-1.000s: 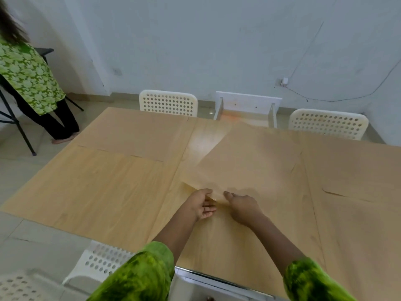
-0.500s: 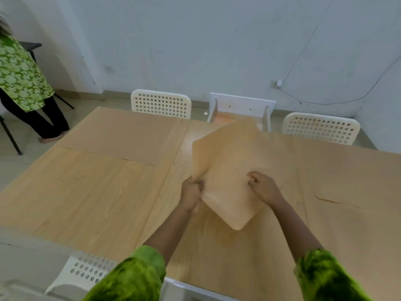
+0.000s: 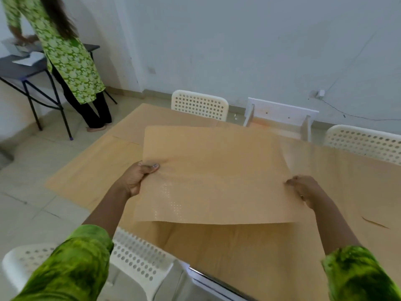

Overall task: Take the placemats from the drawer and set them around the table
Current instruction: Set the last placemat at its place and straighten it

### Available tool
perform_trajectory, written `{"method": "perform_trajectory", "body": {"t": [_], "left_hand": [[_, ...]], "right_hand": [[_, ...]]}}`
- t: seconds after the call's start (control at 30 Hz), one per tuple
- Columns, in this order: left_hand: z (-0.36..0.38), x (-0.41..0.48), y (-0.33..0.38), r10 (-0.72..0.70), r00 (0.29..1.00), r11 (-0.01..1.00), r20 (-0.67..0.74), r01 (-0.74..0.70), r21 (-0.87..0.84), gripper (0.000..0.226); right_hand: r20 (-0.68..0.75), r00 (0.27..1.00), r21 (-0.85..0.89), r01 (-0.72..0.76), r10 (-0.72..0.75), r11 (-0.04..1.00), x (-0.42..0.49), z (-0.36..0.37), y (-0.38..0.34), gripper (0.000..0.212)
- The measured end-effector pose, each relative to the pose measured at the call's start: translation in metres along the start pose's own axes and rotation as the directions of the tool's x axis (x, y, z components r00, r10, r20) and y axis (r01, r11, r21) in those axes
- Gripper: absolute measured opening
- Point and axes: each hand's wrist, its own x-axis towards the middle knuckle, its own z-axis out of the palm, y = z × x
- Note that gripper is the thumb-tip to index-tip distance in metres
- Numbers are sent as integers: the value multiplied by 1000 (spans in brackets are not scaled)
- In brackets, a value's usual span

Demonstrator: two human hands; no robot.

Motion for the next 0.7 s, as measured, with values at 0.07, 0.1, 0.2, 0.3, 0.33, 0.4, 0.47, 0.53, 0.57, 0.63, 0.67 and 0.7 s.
{"method": "perform_trajectory", "body": {"t": [0.07, 0.1, 0.2, 0.3, 0.33, 0.4, 0.47, 0.53, 0.57, 0.63, 0.67, 0.7], "left_hand": [[-30, -9, 8, 2, 1000, 1000, -8, -2, 15, 16], [-46, -14, 11, 5, 1000, 1000, -14, -4, 16, 16], [-89, -26, 23, 14, 999, 1000, -36, -15, -14, 16], [-140, -42, 30, 21, 999, 996, -30, -24, -83, 27], [-154, -47, 31, 21, 1000, 997, -22, -22, -75, 34], [-186, -60, 31, 14, 1000, 999, -20, -13, 36, 45], [-211, -70, 32, 18, 999, 985, -46, -10, 175, 41], [-230, -72, 32, 54, 992, 962, -114, -21, 271, 39], [-239, -71, 32, 83, 986, 943, -145, -31, 331, 41], [-255, -66, 34, 142, 973, 886, -182, -43, 462, 42], [-261, -62, 34, 169, 966, 852, -196, -43, 521, 42], [-266, -58, 35, 194, 959, 823, -205, -45, 567, 44]], "right_hand": [[52, 999, 109, 2, -8, 994, -14, 24, -1, 20], [62, 998, 157, 10, -20, 988, -20, 37, 0, 20], [41, 998, 282, 32, -45, 959, -49, 77, -2, 21], [7, 999, 356, 27, -32, 934, -84, 126, 2, 22], [-10, 1000, 377, 24, -22, 926, -96, 139, 4, 22], [-47, 999, 406, 11, 9, 914, -118, 170, 10, 22], [-59, 997, 422, -29, 59, 906, -139, 200, 18, 22], [-66, 991, 434, -73, 112, 898, -157, 224, 21, 23], [-74, 988, 447, -90, 137, 890, -163, 236, 22, 23], [-90, 982, 441, -108, 163, 891, -174, 257, 19, 20], [-94, 981, 443, -114, 173, 889, -178, 266, 17, 18], [-100, 978, 452, -117, 181, 885, -180, 274, 15, 18]]}}
